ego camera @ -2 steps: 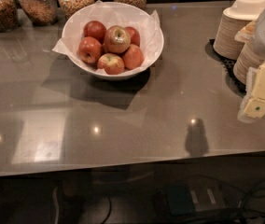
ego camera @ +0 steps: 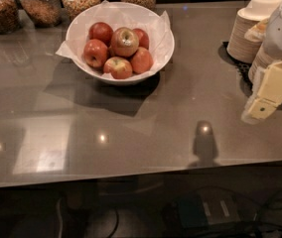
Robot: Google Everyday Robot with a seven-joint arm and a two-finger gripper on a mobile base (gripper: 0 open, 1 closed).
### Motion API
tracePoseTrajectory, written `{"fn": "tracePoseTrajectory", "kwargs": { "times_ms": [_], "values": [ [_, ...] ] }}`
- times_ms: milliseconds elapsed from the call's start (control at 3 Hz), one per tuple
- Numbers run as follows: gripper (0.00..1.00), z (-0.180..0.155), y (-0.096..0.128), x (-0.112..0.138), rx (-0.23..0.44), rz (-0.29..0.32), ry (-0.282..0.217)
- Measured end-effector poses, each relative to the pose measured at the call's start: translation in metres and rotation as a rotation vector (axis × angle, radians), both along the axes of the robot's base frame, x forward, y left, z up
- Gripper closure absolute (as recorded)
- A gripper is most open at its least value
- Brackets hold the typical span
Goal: Pick apple from white bowl
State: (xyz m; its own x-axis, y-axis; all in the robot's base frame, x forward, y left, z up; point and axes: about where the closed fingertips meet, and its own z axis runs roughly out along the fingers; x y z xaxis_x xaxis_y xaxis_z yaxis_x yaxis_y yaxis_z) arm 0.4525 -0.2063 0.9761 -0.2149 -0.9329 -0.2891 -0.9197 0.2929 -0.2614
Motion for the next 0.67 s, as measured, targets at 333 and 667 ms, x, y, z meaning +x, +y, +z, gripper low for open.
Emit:
{"fn": "tracePoseTrajectory", "kwargs": {
  "times_ms": [333,667],
  "values": [
    [0.00,-0.007,0.029,0.031,0.145,0.007,-0.056],
    [0.00,-0.013,0.057,0.064,0.273,0.005,-0.108]
  ]
}}
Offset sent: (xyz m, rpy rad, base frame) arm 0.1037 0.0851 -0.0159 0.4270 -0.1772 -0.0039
